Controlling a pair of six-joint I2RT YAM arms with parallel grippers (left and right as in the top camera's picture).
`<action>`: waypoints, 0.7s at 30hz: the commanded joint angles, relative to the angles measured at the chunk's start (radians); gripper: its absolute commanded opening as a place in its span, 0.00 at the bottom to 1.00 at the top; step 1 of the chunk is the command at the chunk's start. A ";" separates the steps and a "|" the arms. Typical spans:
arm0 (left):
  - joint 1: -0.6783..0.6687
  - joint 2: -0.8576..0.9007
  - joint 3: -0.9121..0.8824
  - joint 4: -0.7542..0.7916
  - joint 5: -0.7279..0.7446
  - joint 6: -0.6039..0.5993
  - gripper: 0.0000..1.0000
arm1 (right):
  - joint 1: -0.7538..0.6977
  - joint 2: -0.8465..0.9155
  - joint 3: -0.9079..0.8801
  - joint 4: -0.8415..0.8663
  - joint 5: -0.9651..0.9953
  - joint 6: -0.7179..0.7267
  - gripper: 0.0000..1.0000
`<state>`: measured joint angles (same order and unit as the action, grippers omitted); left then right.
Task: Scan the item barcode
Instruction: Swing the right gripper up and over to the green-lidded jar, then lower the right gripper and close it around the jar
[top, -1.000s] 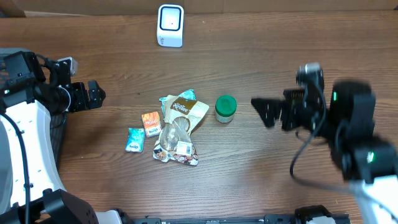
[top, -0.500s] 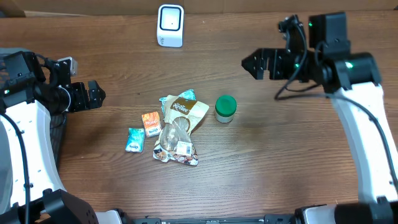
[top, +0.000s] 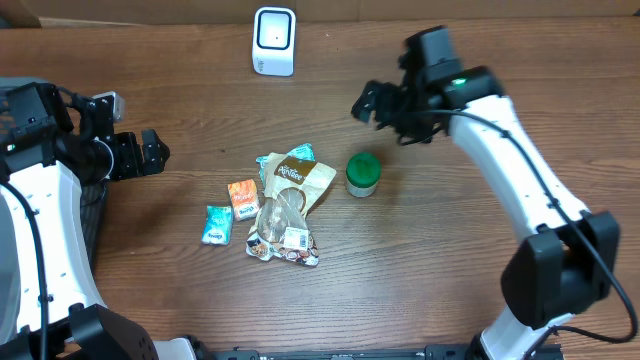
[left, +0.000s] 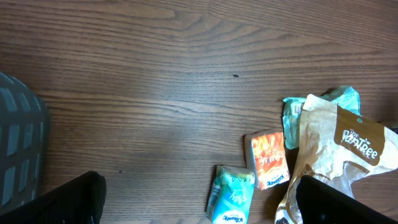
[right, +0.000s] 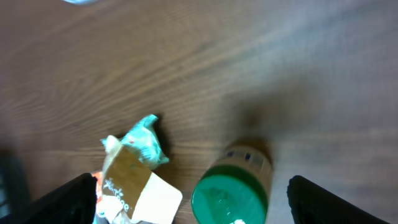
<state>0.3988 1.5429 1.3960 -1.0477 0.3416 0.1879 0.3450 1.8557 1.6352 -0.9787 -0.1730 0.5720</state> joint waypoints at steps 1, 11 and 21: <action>-0.006 -0.002 0.020 0.001 0.014 0.022 1.00 | 0.058 0.008 0.019 -0.015 0.180 0.218 0.93; -0.006 -0.002 0.020 0.001 0.014 0.022 0.99 | 0.105 0.116 0.007 -0.051 0.201 0.268 0.84; -0.006 -0.002 0.020 0.001 0.014 0.022 1.00 | 0.105 0.138 0.007 -0.139 0.165 0.229 0.83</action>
<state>0.3988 1.5429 1.3960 -1.0481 0.3416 0.1879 0.4519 1.9945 1.6352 -1.1126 0.0101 0.8165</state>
